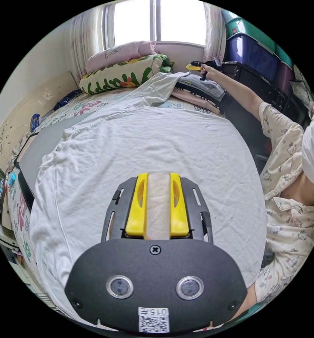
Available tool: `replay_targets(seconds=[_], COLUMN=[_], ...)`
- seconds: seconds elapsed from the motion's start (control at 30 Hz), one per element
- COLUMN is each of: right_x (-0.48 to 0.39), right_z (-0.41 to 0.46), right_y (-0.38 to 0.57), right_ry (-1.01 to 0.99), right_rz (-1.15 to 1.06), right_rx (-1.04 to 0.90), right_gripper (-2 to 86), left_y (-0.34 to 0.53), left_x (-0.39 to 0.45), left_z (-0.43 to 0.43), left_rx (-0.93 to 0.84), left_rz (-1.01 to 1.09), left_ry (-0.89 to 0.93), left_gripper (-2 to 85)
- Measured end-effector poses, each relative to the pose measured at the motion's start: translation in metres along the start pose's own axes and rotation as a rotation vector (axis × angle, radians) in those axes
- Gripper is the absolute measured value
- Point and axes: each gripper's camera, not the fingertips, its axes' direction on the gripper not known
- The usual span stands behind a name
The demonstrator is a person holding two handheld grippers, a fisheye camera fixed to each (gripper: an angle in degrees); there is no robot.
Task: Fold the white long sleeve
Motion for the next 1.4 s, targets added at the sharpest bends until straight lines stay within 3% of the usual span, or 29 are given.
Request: replay_targets(seconds=[0.1,0.23,0.37,0.53,0.63,0.7,0.83,1.07,1.27,1.4], right_x=[-0.021,-0.017,-0.038,-0.081,-0.11,-0.1,-0.03,0.035,0.018,0.012], right_z=[-0.012,-0.003,0.018,0.006,-0.005,-0.015,-0.012,0.006,0.004,0.019], right_y=[0.011,0.012,0.015,0.037,0.052,0.057,0.049,0.049,0.066,0.075], right_ry=[0.237,0.189,0.223,0.12,0.316,0.322,0.179,-0.062,0.064,0.201], right_rz=[-0.036,-0.003,-0.081,-0.172,-0.278,-0.248,-0.037,0.138,0.07,0.074], right_rx=[0.097,0.024,-0.084,0.0,0.096,0.155,0.062,-0.069,-0.008,-0.04], right_gripper=[13.1,11.2,1.5,0.8,4.8,8.3,11.5,1.9,9.8,5.1], left_y=[0.001,0.002,0.003,0.004,0.005,0.005,0.007,0.009,0.011,0.013], left_x=[-0.003,-0.009,-0.013,-0.019,-0.02,-0.019,-0.021,-0.029,-0.025,-0.02], left_z=[-0.001,-0.003,-0.006,-0.01,-0.014,-0.016,-0.022,-0.034,-0.047,-0.056], left_rx=[0.001,0.002,0.002,0.002,0.003,0.004,0.005,0.004,0.006,0.008], left_rz=[0.001,0.001,0.0,-0.003,0.001,0.004,0.007,-0.005,0.003,0.01], left_ry=[-0.003,-0.001,0.0,0.006,-0.001,-0.008,-0.011,0.015,0.002,-0.008], left_gripper=[9.3,9.3,9.3,9.3,9.3,9.4,9.3,9.2,9.3,9.3])
